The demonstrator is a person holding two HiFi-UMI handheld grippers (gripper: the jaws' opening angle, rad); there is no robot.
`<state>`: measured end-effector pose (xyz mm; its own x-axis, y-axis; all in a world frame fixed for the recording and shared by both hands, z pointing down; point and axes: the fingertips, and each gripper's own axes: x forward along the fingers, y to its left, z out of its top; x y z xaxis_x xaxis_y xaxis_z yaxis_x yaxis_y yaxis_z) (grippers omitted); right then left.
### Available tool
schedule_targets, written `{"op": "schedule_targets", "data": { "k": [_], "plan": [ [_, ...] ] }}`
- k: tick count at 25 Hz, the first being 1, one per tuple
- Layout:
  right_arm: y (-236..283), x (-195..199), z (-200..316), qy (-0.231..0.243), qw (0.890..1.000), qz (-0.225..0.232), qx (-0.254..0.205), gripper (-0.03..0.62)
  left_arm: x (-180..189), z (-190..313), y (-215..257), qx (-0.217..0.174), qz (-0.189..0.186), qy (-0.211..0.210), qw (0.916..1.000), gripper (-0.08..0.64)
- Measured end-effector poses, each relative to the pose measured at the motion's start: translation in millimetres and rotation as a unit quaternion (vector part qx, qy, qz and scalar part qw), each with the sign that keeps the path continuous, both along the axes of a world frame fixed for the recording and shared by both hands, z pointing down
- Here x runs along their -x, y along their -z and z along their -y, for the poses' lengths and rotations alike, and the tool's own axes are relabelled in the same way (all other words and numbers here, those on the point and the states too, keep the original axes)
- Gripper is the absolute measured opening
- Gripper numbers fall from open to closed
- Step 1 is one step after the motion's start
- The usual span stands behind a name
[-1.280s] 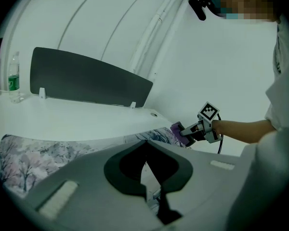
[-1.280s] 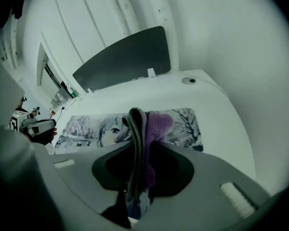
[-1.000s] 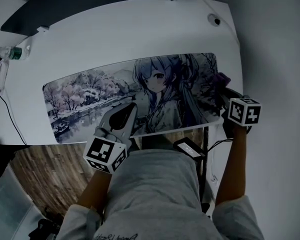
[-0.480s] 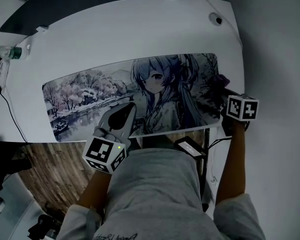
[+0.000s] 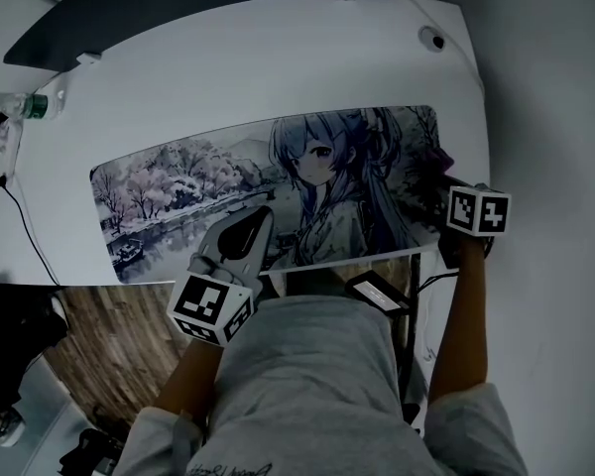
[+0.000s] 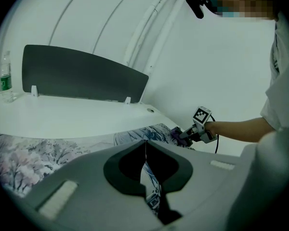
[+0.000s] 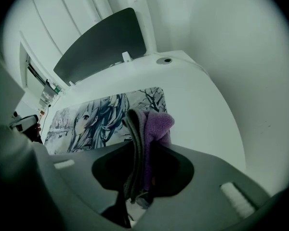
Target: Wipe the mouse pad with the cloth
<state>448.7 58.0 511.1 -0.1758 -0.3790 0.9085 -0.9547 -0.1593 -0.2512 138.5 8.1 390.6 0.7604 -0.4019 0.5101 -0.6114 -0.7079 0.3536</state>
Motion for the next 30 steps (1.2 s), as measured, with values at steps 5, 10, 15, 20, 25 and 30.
{"op": "schedule_targets", "data": {
  "k": [5, 10, 15, 20, 25, 30],
  "plan": [
    [0.7, 29.8, 6.1, 0.008, 1.000, 0.006, 0.001, 0.094, 23.5, 0.3, 2.2, -0.001, 0.000, 0.003, 1.0000, 0.014],
    [1.2, 62.0, 10.8, 0.009, 1.000, 0.007, 0.001, 0.094, 57.0, 1.5, 4.2, -0.003, 0.003, 0.009, 1.0000, 0.014],
    [1.3, 95.4, 16.9, 0.017, 1.000, 0.011, 0.003, 0.094, 93.4, 3.0, 6.7, -0.004, 0.006, 0.021, 0.9997, 0.013],
    [2.0, 129.6, 23.3, 0.032, 0.999, 0.015, 0.007, 0.094, 127.2, 6.6, 9.4, -0.007, 0.007, 0.037, 0.9993, 0.014],
    [1.5, 169.7, 31.1, 0.054, 0.998, 0.023, 0.008, 0.094, 158.0, 8.6, 9.2, -0.007, 0.008, 0.051, 0.9986, 0.014],
    [0.7, 207.6, 37.5, 0.072, 0.997, 0.029, 0.009, 0.094, 185.2, 8.5, 8.5, -0.007, 0.005, 0.063, 0.9980, 0.014]
  ]
}}
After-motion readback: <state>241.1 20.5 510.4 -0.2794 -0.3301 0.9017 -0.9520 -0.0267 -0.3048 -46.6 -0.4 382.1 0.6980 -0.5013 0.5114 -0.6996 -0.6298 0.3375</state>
